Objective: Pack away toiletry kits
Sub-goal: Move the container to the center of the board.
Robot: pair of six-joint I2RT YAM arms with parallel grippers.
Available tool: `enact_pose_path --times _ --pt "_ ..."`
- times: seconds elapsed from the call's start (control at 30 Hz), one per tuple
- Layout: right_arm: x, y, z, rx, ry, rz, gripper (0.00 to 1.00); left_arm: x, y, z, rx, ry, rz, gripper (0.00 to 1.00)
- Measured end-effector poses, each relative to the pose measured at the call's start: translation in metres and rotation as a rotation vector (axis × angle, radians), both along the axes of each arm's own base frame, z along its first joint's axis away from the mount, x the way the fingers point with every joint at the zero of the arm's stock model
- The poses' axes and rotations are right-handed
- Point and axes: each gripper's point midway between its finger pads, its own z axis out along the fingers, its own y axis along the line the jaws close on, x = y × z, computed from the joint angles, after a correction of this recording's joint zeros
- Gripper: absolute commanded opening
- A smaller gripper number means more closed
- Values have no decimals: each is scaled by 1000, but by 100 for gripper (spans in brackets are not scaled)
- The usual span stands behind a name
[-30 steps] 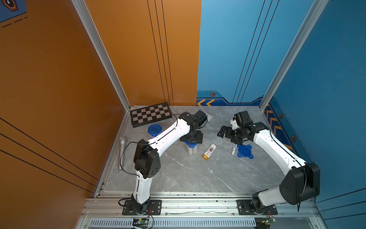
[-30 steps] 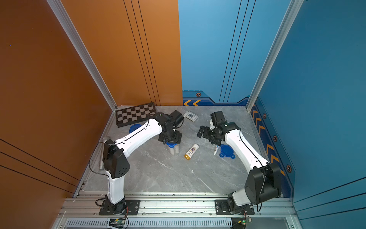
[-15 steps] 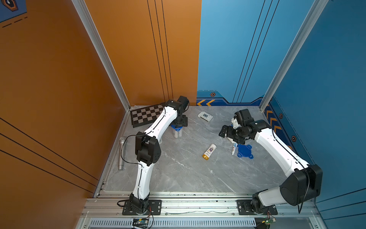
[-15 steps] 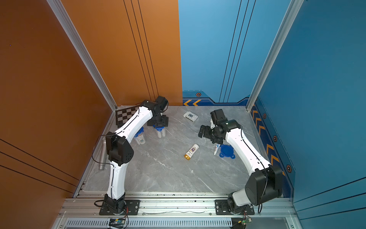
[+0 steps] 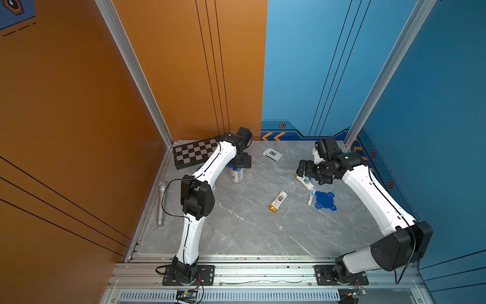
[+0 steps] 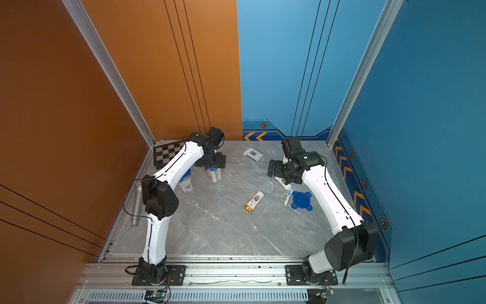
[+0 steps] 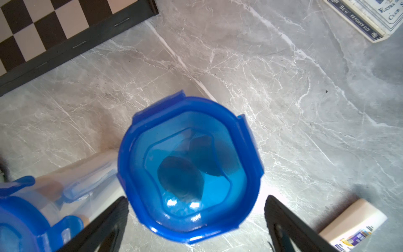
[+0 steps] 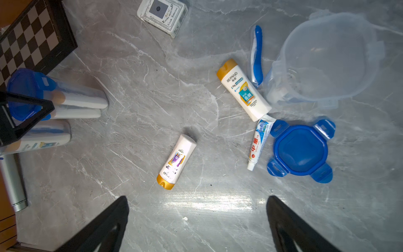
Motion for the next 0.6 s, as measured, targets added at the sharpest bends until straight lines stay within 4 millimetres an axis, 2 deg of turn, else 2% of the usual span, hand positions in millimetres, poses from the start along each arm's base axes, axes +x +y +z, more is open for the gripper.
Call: enact_pose_path --times 0.13,0.33,0.47,0.6 --pt "9 -26 0 -60 14 -58 100 -4 4 14 11 -24 -4 99" --pt "20 -81 -6 -128 57 -182 99 -23 7 57 29 -100 -41 99" --pt "40 -103 -16 -148 87 -227 95 -46 -11 79 31 -137 -117 99" --pt "56 -119 -37 -162 140 -244 87 -66 -34 88 21 -148 -201 98"
